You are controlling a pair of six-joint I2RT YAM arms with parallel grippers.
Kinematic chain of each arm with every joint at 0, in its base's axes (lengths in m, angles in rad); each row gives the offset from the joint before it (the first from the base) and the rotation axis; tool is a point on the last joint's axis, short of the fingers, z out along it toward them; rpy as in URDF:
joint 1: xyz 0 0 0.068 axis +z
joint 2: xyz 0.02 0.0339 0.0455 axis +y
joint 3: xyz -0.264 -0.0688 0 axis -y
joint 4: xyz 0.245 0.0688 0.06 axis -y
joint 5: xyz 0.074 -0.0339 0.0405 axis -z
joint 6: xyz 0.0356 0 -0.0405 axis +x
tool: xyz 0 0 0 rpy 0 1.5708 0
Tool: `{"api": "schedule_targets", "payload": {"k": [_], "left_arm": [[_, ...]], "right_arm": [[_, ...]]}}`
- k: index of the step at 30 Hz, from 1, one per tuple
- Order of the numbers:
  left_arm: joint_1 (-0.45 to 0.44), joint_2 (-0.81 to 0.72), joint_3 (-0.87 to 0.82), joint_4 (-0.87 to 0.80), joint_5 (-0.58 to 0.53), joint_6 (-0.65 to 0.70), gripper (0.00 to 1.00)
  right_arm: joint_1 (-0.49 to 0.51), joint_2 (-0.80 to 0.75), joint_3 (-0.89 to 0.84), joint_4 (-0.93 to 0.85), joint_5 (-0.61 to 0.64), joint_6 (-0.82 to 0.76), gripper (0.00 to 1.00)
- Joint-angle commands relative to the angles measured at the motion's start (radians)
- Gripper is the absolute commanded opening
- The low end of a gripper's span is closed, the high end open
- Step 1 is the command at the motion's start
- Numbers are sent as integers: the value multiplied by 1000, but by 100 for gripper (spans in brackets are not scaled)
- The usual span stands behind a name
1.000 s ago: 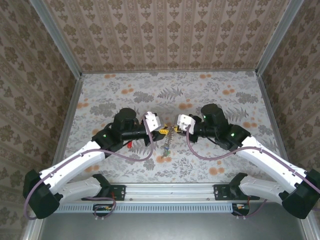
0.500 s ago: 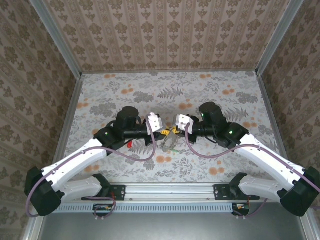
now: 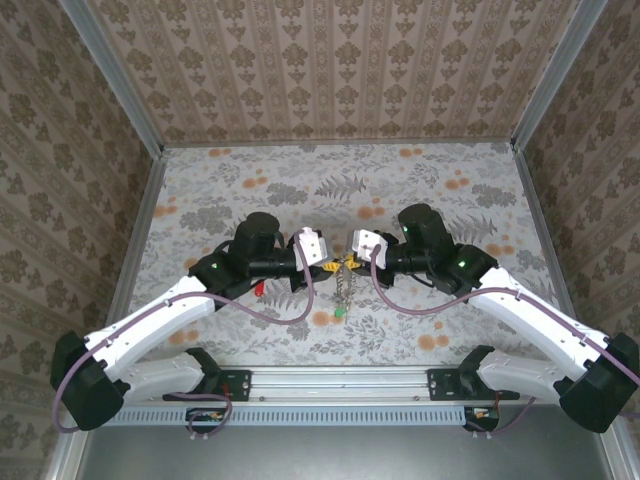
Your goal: Put the keys on the keyring
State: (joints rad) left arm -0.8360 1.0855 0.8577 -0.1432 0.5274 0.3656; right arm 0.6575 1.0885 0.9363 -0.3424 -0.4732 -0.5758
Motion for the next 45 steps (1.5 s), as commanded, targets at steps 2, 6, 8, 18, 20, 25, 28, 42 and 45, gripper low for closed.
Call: {"api": "schedule_targets", "payload": {"k": [2, 6, 8, 18, 20, 25, 28, 42, 45], "left_arm": [[-6, 14, 15, -25, 12, 26, 19], [-6, 14, 13, -26, -5, 16, 26], [-6, 9, 11, -25, -17, 16, 26], [-7, 8, 3, -10, 57, 21, 17], [-6, 6, 3, -5, 68, 24, 10], [-6, -3, 1, 2, 77, 27, 0], [7, -13, -28, 70, 88, -31, 0], [49, -32, -156, 420, 193, -252, 0], [53, -30, -167, 455, 202, -276, 0]], "right_arm": [[2, -4, 31, 37, -89, 8, 0], [2, -2, 30, 38, -101, 10, 0], [1, -2, 26, 38, -101, 13, 0], [3, 2, 29, 66, -102, 28, 0], [4, 2, 27, 68, -101, 30, 0], [3, -9, 12, 73, -81, 30, 0], [1, -39, -23, 103, -63, 45, 8], [-32, -219, -255, 330, 12, 239, 28], [-32, -252, -312, 399, 45, 293, 27]]}}
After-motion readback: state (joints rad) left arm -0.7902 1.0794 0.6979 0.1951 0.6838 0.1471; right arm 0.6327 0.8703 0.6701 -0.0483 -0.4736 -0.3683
